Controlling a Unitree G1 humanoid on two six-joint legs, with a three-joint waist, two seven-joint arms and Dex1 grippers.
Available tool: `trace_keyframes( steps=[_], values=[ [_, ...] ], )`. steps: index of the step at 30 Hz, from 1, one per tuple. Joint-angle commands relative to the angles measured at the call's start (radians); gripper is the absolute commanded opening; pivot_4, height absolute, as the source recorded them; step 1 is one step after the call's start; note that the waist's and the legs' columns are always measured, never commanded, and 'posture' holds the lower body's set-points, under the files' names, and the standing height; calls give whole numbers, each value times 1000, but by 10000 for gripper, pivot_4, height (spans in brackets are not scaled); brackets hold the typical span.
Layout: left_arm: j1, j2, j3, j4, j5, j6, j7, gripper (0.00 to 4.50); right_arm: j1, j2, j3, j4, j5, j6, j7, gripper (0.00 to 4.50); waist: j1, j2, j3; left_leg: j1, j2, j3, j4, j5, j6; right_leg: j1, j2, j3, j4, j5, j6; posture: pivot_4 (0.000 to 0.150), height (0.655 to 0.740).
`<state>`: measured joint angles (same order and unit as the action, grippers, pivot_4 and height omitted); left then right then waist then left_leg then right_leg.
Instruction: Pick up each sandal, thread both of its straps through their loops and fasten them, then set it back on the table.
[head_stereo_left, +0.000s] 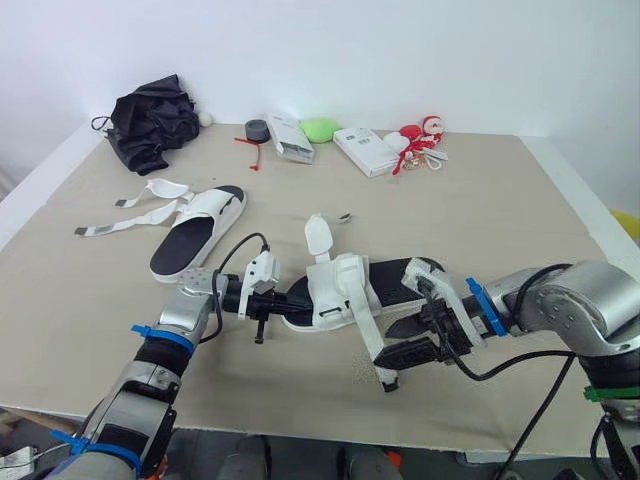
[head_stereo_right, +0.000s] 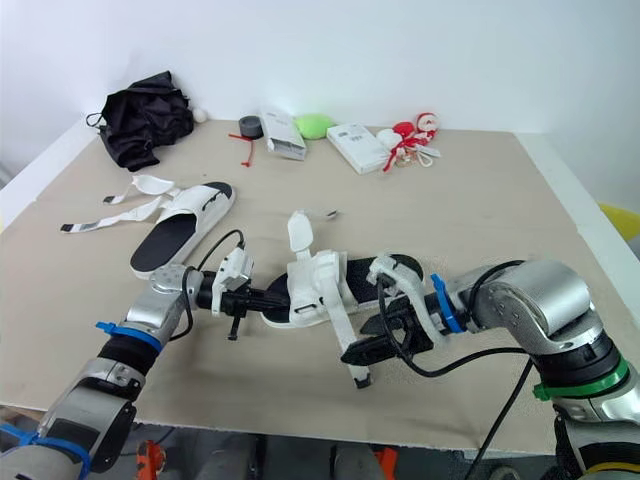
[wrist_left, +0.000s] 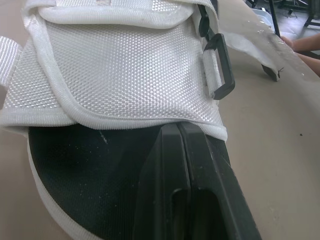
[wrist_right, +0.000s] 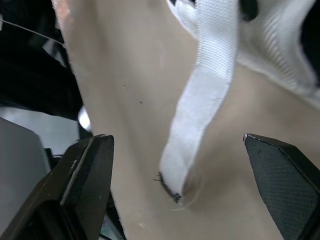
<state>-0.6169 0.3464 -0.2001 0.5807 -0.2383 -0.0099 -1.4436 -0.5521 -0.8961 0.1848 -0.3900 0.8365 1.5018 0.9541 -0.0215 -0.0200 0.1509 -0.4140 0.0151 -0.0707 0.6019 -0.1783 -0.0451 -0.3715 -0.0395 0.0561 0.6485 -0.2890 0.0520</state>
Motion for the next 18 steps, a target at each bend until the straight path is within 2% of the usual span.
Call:
trace_keyframes(
  steps=[1,10,13,15,16,18],
  values=[
    [75,40,-62,89,97,56,36,0,22,17,-40,-61,42,20,-24,44506,0,1,0,0,0,0,0,0,0,0,0,0,0,0,0,1500,7380],
    [75,38,-62,88,97,59,39,0,71,80,-56,-66,68,38,-88,44506,0,0,0,1,1,0,0,0,0,0,1,0,0,0,0,1500,7380],
    [73,37,-64,89,97,58,39,0,76,97,-64,-46,64,34,-105,38363,0,0,0,1,1,0,0,0,0,0,1,0,0,0,0,1500,7380],
    [72,36,-65,91,98,58,39,0,77,102,-64,-36,61,30,-110,31021,0,0,0,1,1,0,0,0,0,0,1,0,0,0,0,1500,7380],
    [71,35,-65,91,98,57,39,0,77,101,-65,-34,61,29,-110,24901,0,0,0,1,1,0,0,0,0,0,1,0,0,0,0,1500,7380],
    [70,34,-65,93,98,56,39,0,77,95,-70,-32,67,28,-105,20666,0,0,0,1,1,0,0,0,0,0,1,0,0,0,0,1500,7380]
  ],
)
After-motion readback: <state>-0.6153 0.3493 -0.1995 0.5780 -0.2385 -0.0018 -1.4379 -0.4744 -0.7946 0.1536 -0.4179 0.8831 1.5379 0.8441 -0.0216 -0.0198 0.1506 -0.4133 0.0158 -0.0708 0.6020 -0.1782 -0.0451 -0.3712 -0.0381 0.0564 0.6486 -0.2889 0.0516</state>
